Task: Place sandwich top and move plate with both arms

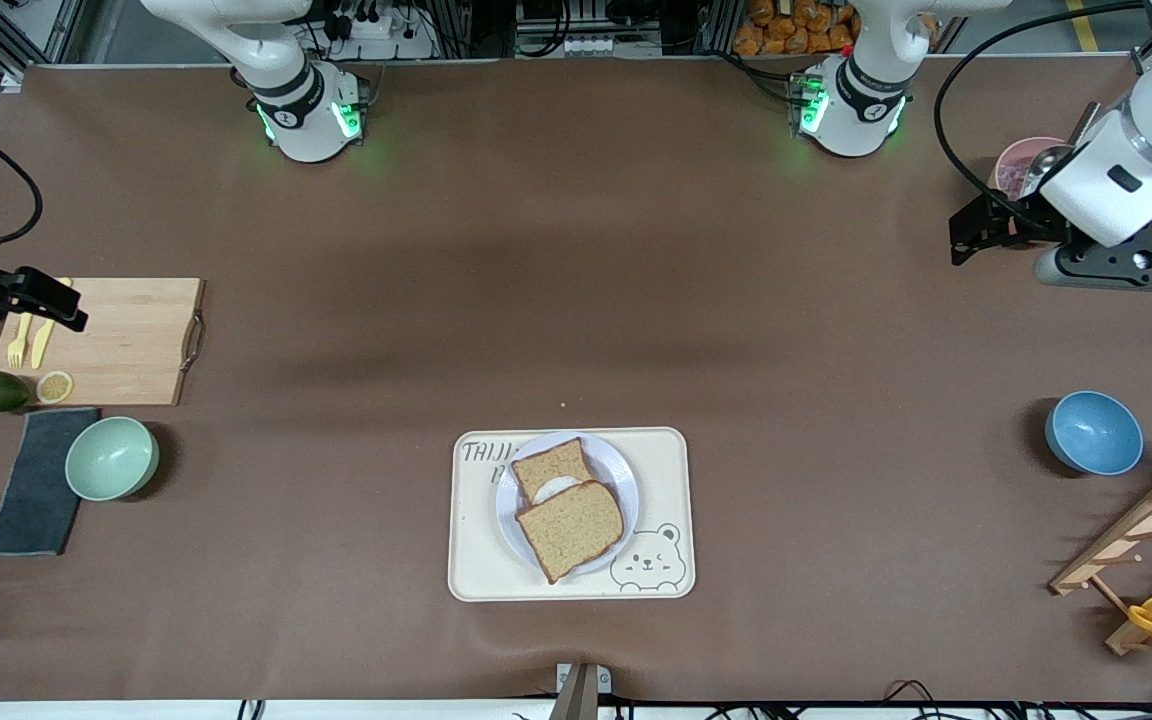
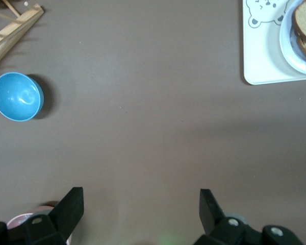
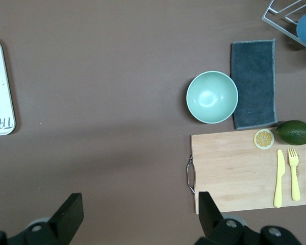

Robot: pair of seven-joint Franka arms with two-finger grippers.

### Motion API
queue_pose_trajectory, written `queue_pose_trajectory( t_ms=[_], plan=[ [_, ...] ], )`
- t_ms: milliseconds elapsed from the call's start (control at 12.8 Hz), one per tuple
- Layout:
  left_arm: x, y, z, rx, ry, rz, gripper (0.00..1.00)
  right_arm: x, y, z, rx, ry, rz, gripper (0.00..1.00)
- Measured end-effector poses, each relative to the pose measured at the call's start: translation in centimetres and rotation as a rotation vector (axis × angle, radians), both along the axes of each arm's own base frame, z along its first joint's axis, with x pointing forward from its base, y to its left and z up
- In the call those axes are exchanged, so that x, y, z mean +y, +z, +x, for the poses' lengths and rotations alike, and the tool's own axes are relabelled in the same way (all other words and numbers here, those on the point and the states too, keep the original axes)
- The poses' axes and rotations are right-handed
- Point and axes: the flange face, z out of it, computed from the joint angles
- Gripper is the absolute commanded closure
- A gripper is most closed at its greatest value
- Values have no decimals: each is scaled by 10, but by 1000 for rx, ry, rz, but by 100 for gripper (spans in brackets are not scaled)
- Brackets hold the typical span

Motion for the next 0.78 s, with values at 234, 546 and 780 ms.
queue_pose_trajectory(
  t_ms=[234, 546, 780],
  plan=[
    [7, 0, 5, -22, 71, -4, 0, 0, 0, 0, 0, 0, 0, 0],
    [6, 0, 6, -31, 125, -6, 0, 0, 0, 0, 0, 0, 0, 0],
    [4, 2, 7, -39, 124, -8, 0, 0, 0, 0, 0, 0, 0, 0]
  ],
)
